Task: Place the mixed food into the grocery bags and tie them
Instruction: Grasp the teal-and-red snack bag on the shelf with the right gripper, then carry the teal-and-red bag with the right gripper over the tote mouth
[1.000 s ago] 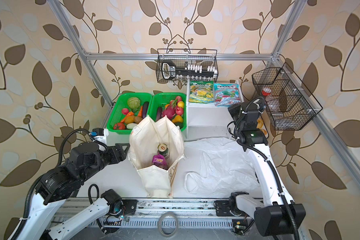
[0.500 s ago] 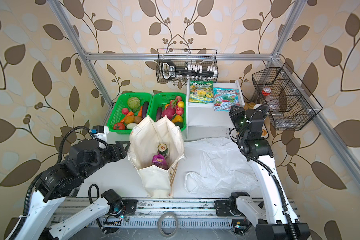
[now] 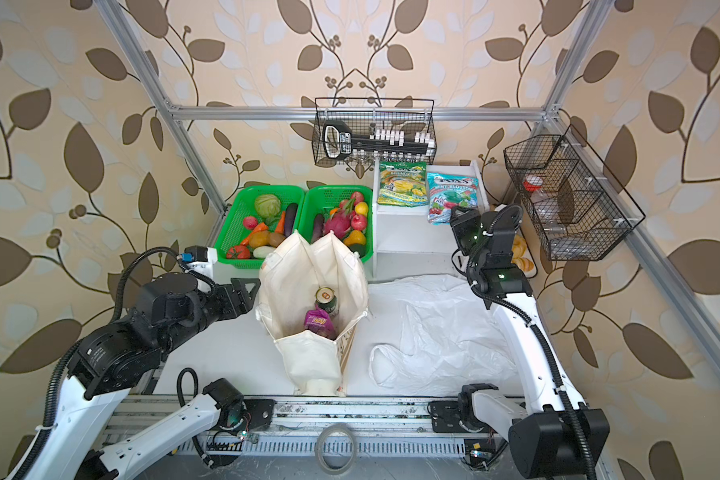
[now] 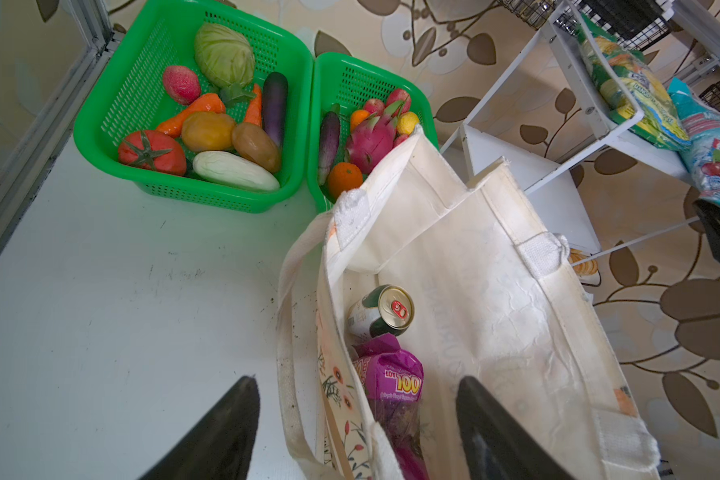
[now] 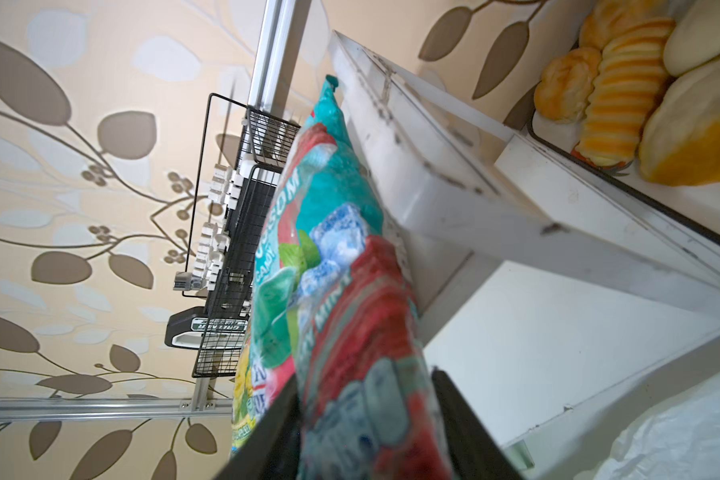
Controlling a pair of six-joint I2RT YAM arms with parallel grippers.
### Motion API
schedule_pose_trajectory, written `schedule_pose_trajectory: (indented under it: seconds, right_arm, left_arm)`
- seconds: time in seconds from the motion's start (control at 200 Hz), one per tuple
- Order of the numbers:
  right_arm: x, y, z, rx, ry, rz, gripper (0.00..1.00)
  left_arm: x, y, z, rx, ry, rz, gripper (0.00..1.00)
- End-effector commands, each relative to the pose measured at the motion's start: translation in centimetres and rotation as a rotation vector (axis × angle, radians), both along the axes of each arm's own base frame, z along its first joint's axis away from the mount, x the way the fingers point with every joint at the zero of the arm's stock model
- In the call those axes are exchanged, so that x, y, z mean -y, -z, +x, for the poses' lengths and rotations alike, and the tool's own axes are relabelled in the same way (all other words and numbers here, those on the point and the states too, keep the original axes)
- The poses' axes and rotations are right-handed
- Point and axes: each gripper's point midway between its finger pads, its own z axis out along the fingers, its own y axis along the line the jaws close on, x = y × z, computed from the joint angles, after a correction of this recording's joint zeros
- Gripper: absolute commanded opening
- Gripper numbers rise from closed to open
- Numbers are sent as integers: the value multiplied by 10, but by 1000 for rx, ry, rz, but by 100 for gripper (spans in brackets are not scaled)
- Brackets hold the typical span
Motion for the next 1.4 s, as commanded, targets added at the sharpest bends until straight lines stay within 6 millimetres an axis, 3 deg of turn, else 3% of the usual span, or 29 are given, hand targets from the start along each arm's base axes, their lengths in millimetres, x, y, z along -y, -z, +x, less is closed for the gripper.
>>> schedule_pose_trajectory:
  seconds: [0.0, 0.16, 0.255, 0.495, 0.585, 0.9, 1.025, 1.215, 1.395]
  right_arm:
    - [10, 6, -15, -13, 51, -8, 21]
    - [14, -2, -37, 12, 65, -47, 8]
    - [8, -17, -48, 61, 22, -79, 0]
    - [-23, -84, -84, 231, -176, -205, 0]
    - [-36, -104, -103, 278, -255, -243, 0]
    - [-91, -140, -160, 375, -586, -273, 0]
    - [-117, -138, -178, 370, -739, -268, 0]
    - [-177, -102, -194, 286, -945, -322, 0]
    - [-227, -70, -195, 206, -1003, -471, 0]
  left_arm:
    - [-8, -7, 0, 20, -28, 20, 77]
    - [-6, -4, 1, 15, -27, 8, 77]
    - [-6, -4, 1, 13, -29, 2, 77]
    - [-7, 11, -4, -29, -25, 17, 79]
    - [-8, 20, -6, -58, -28, 26, 86]
    - [3, 35, -2, -105, -10, -6, 92]
    - [10, 38, -1, -118, 12, -23, 90]
    - [18, 44, -1, -138, 41, -41, 79]
    - [25, 52, -3, -165, 78, -52, 65]
